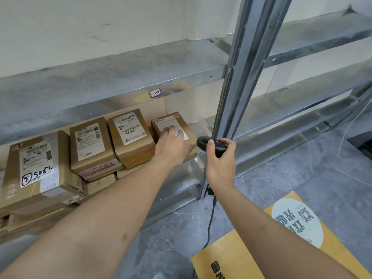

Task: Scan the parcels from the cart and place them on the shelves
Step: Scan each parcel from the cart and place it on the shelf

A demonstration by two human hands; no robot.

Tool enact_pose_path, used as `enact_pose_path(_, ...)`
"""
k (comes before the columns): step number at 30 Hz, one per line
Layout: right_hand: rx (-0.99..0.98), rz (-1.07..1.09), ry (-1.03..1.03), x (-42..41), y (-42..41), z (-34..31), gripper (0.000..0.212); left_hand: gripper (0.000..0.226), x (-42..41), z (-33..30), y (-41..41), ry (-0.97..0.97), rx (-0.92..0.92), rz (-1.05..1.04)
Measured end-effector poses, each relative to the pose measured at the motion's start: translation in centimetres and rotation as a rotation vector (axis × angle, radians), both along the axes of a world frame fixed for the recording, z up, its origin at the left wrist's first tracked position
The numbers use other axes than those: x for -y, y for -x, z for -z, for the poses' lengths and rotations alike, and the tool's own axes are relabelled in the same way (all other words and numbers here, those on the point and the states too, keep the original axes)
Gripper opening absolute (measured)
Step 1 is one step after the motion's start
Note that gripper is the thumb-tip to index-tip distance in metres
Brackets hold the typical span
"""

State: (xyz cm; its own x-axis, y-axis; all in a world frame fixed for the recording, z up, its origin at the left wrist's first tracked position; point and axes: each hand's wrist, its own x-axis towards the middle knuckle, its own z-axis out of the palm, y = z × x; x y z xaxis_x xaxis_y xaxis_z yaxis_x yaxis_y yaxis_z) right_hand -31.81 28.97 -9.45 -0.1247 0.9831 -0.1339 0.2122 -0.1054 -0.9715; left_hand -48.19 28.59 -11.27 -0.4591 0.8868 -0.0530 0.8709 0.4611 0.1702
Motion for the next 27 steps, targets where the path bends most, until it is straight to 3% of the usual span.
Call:
enact_pose_path(4, 0.0, 0.004, -0.008, -0.1, 0.7, -0.1, 0.029, 0.073, 0.2, 0.1, 1.0, 0.069, -0.051, 0.021)
enact_pose_path(14, 0.039, 0.003, -0.037, 0.0, 2.1, -0.6, 0.03, 0.024, -0.6, -0.8, 1.6, 0.026, -0.122, 0.001)
enact_pose_path(21, 0.042, 0.038, -0.028, -0.1, 2.0, -0.2, 0.031, 0.038, -1.1, -0.9, 2.6, 0.077, -0.132, 0.063)
enact_pose_path(27, 0.053, 0.045, -0.035, 0.9, 2.5, -0.7, 0.031, 0.036, -0.3, -2.4, 3.3, 0.134, -0.121, 0.108)
